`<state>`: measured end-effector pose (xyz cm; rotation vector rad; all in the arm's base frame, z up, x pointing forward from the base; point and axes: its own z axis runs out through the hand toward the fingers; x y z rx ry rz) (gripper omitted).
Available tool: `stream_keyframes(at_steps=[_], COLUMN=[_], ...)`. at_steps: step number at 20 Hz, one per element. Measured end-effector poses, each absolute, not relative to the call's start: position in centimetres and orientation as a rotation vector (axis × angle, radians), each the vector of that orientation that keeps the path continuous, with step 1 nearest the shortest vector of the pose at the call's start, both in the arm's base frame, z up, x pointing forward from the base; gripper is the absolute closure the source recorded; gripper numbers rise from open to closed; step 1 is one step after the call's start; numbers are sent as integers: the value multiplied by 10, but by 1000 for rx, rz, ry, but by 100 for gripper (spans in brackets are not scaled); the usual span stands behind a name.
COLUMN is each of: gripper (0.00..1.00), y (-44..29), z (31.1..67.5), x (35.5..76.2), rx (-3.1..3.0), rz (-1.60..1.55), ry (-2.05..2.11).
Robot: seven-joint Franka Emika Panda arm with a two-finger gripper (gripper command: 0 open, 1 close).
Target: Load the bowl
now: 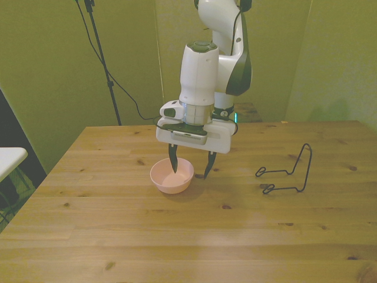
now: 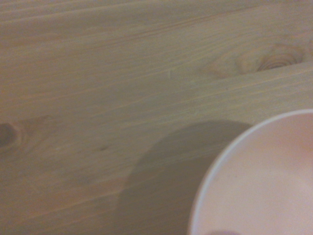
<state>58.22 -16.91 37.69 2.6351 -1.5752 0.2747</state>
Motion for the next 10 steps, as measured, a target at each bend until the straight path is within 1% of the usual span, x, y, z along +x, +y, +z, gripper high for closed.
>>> stream_keyframes(at_steps=[10], gripper=[100], y=[-177], z=[368], x=[588], rx=[2621], rz=[263], ry=[-1590])
